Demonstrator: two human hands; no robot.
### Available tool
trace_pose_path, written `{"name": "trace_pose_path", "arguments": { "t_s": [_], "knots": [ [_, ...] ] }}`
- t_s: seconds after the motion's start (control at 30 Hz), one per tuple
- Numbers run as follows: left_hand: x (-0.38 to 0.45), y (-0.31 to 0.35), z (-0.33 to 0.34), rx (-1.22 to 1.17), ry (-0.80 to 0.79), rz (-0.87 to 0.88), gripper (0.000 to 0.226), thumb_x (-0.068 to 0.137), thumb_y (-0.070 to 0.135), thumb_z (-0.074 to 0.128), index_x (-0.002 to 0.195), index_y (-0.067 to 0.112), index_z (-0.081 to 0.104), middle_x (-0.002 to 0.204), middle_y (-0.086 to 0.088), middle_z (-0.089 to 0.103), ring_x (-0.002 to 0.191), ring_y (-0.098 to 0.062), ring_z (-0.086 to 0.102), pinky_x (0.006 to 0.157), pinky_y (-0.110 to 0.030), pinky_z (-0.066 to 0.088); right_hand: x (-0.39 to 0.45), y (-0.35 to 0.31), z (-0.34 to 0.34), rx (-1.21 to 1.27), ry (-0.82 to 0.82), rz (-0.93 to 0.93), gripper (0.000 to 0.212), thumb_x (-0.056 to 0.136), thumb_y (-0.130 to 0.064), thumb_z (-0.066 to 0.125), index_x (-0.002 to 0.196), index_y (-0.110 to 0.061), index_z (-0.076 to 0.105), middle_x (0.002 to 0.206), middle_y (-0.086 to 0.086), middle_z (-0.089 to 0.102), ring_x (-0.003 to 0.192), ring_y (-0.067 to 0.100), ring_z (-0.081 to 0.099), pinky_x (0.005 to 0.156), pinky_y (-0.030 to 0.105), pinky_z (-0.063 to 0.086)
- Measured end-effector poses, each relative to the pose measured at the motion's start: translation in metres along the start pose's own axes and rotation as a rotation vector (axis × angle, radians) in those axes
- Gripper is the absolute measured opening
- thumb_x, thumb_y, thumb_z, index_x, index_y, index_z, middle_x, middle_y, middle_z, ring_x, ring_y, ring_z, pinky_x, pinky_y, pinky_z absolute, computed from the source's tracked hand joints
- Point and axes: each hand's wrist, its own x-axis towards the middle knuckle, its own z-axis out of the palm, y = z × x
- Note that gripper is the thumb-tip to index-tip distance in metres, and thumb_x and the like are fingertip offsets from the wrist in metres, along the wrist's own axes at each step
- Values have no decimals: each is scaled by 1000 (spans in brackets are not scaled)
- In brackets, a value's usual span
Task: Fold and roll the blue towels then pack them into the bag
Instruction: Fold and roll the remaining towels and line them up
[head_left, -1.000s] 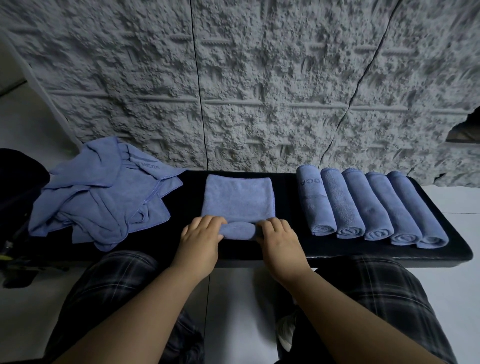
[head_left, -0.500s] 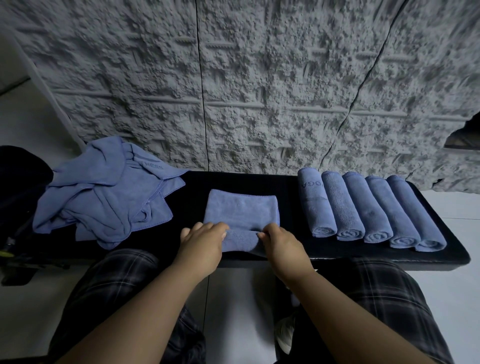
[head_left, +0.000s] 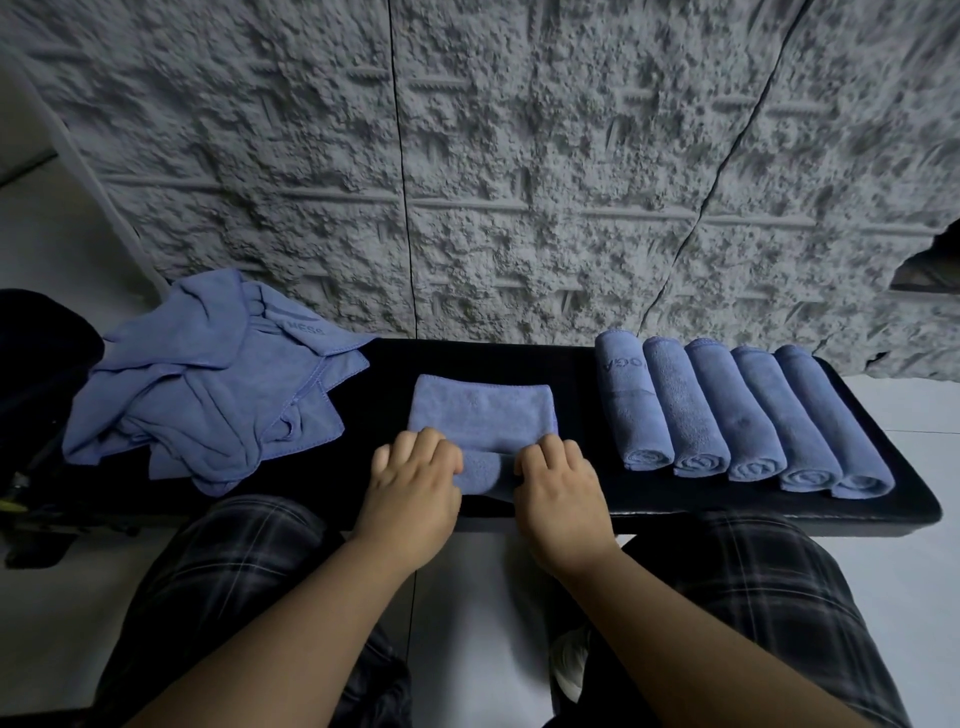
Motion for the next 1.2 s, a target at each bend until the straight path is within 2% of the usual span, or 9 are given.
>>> {"name": "trace_pose_path", "arguments": {
  "t_s": [0.2,0.33,0.53,0.7,0.77,0.87,1.0,1.1,1.2],
  "knots": [
    [0,-2,-1,-61,-47,-6,21,73,39,54,88,25,47,92,9,50,90,-15,47,83,-30,34,-1,-2,-2,-8,-49,30,27,72,-40,48,79,-14,54,79,2,50,70,21,48,60,30,41],
    [0,-5,-2,-65,-127,-15,52,60,26,82,97,26,46,99,7,52,95,-17,49,83,-32,40,-1,4,1,-53,-103,14,37,61,-32,75,87,-14,57,85,3,54,73,23,53,60,30,43],
    [7,-14,-8,-201,-201,-71,39,85,14,62,117,29,45,122,14,38,117,-10,31,91,-20,15,0,9,5,-65,-120,-18,53,57,-18,81,101,-13,52,94,4,58,78,24,56,65,32,49],
    [10,-18,-10,-304,-244,-101,46,85,-3,55,118,28,49,123,15,39,113,-8,31,93,-17,20,1,9,4,-46,-123,-29,50,62,-8,69,108,-11,48,98,8,60,83,26,60,69,34,53],
    [12,-22,-10,-381,-266,-123,43,86,-2,55,117,27,51,122,17,40,107,-3,29,95,-15,21,2,9,2,-28,-159,-23,47,64,-8,56,110,-10,48,100,9,59,84,27,60,70,35,55],
    [14,-28,-13,-504,-346,-166,37,90,5,55,117,28,51,119,19,40,109,-3,30,97,-17,23,6,13,-4,32,-256,3,46,71,-3,54,117,-9,50,109,9,54,92,29,55,78,37,52],
    [13,-32,-21,-698,-427,-273,22,93,18,55,101,37,49,109,12,52,103,-7,48,84,-18,36,11,24,-11,309,-399,118,33,95,-17,46,128,-14,46,119,7,48,104,24,44,93,33,37],
    [14,-32,-24,-749,-461,-330,17,95,25,51,93,41,49,101,12,57,93,-5,53,75,-18,39,13,22,-16,477,-447,247,28,97,-25,44,124,-17,47,115,7,51,105,22,47,95,38,40],
    [15,-29,-23,-730,-461,-363,8,97,27,47,98,34,52,102,10,57,94,-5,52,76,-20,38,15,19,-16,515,-529,348,24,98,-28,41,118,-17,47,112,7,53,103,22,51,91,42,44]
  ]
}}
